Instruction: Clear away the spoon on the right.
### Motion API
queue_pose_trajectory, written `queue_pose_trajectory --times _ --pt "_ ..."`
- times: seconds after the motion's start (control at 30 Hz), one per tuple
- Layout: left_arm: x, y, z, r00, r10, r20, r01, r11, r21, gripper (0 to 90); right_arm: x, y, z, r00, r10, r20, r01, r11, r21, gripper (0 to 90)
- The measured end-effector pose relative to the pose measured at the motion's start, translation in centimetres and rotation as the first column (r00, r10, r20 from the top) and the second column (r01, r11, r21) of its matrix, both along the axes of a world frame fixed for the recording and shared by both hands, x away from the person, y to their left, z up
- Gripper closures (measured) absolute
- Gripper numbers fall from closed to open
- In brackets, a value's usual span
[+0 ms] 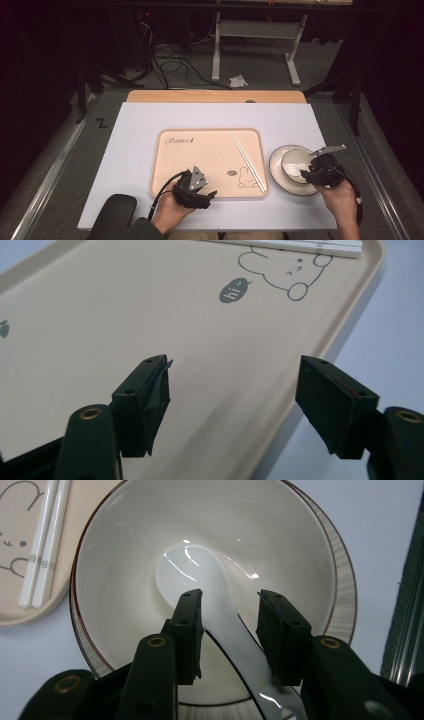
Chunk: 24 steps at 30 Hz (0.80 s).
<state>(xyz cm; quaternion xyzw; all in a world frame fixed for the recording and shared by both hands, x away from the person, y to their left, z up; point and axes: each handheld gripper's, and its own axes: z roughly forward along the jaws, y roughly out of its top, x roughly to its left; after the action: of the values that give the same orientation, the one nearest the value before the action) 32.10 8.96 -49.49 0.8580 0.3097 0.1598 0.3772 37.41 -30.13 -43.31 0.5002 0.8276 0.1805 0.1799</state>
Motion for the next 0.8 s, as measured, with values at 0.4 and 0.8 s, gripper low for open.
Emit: queue_pose_trajectory --times 0.4,0.8 --pt "0.1 1.3 -0.1 0.9977 0.06 -0.033 -0.061 0.9972 -0.043 30.4 1.3 0.5 -0.4 0.9993 0.024 -0.027 -0.025 0.999 -0.026 77.6" --pt "0.0 1.4 -0.2 0.9976 0.06 -0.035 -0.062 0.997 -0.047 30.4 1.4 0.0 0.1 0.9985 0.032 -0.043 -0.033 0.999 -0.019 68.4"
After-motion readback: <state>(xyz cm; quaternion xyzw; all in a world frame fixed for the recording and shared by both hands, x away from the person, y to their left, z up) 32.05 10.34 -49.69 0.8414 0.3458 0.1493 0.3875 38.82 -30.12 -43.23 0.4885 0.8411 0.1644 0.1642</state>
